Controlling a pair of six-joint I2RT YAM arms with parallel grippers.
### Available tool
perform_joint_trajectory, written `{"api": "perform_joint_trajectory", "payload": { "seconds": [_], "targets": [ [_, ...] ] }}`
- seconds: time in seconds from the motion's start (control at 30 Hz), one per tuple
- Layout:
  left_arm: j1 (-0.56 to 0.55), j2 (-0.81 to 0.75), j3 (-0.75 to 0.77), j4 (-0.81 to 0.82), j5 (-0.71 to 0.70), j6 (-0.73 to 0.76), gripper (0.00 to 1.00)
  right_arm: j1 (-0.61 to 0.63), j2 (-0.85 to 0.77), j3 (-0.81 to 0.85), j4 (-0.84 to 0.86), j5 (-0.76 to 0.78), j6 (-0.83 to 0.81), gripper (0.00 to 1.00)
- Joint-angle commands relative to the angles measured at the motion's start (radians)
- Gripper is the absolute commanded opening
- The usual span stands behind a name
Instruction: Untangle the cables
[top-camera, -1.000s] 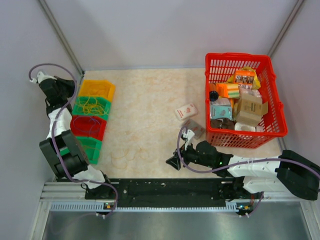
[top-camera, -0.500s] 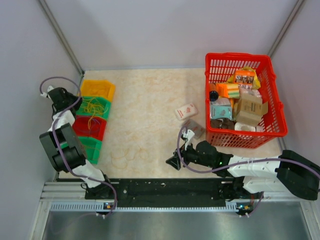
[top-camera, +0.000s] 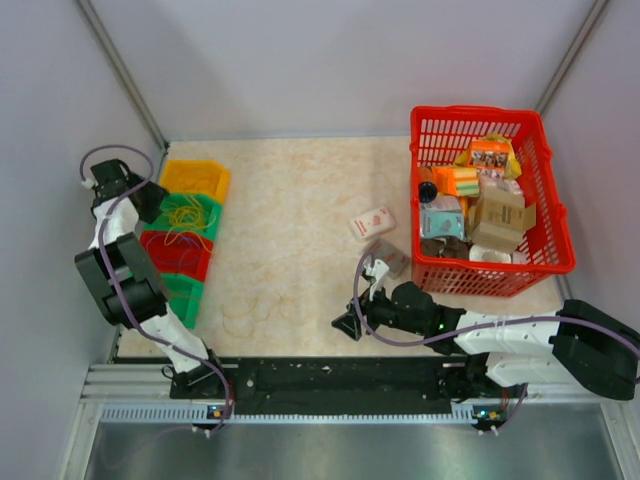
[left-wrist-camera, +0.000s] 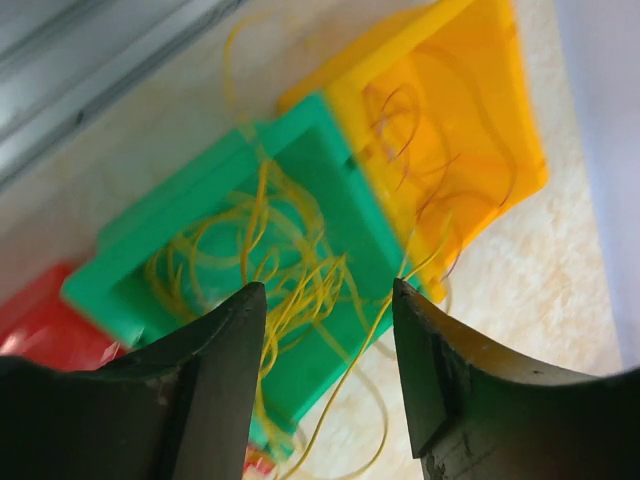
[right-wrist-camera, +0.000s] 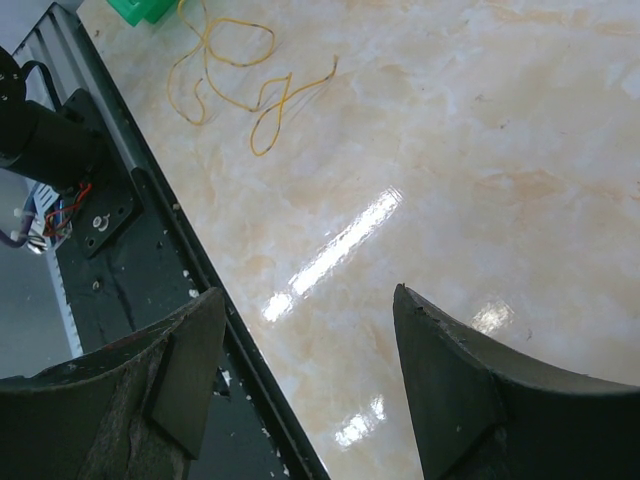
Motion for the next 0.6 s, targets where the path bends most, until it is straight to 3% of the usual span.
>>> {"api": "perform_joint_trajectory", "payload": {
  "seconds": [0.0,0.27,0.43,0.47,0.57],
  "targets": [
    [0.005,-0.172,-0.129,-0.036,-0.032,0.010,0.57,0.007,0.000,-0.005,0.068,0.006,-0.002,0.67],
    [-0.016,-0.361,-0.307,-0.039,-0.075,0.034,0.66,0.007,-0.004,-0.016,0.086,0.002,0.000,0.67],
    [-0.091,-0.411,-0.320,-0.068,-0.161,0.169,0.60,0.006,-0.009,-0.022,0.100,0.000,-0.002,0.67],
    [-0.126,-0.409,-0.314,-0.088,-0.237,0.200,0.59,0.007,-0.009,-0.025,0.101,0.000,-0.002,0.67],
    [-0.171,-0.371,-0.292,-0.177,-0.299,0.121,0.56,0.007,-0.009,-0.027,0.106,-0.002,-0.003,0.67]
  ]
}}
